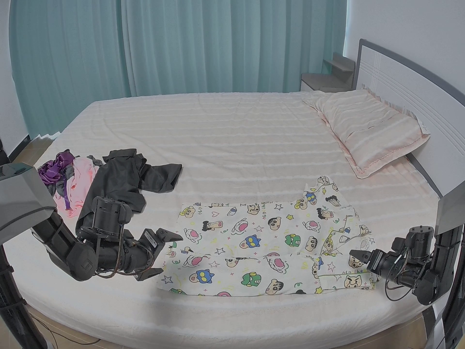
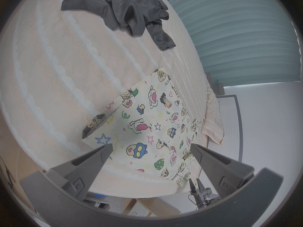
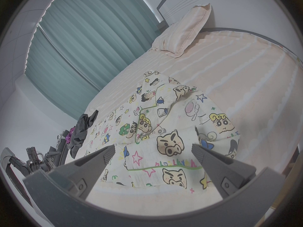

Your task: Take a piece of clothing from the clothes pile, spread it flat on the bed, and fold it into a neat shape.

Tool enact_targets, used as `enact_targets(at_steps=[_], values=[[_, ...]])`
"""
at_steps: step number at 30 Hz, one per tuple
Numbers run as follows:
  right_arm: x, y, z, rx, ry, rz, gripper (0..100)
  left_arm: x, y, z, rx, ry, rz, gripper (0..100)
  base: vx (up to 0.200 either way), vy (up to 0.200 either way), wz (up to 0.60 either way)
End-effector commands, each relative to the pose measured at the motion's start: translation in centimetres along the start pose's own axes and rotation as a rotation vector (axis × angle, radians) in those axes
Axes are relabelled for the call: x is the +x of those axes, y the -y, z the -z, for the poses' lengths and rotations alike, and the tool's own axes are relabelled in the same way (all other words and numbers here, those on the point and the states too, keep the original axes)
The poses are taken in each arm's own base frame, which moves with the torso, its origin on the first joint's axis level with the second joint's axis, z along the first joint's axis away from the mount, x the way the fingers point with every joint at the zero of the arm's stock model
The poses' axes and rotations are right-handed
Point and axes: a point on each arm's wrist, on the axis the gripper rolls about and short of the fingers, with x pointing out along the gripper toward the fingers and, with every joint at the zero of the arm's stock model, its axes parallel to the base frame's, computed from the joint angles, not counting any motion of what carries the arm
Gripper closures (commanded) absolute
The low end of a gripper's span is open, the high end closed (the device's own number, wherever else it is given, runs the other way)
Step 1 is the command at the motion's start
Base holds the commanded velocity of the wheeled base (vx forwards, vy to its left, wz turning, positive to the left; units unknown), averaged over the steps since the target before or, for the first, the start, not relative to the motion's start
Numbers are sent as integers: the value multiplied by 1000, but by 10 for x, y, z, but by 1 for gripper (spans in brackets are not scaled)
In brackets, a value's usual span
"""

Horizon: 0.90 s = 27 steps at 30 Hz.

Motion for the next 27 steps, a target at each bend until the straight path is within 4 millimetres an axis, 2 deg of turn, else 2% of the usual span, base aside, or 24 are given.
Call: enact_targets(at_steps=[1, 11, 18, 27], values=[[-1, -1, -1, -4, 13, -10, 0, 0, -1, 0, 0, -1, -3, 0, 0, 200, 0], [-3, -3, -4, -7, 25, -18, 0, 0, -2, 0, 10, 0, -6, 0, 0, 200, 0], [-6, -4, -3, -7, 26, -20, 0, 4, -2, 0, 120, -9, -11, 0, 0, 0, 0], [-11, -10, -4, -13, 30, -45, 0, 38, -14, 8, 433, -87, -65, 0, 0, 0, 0]])
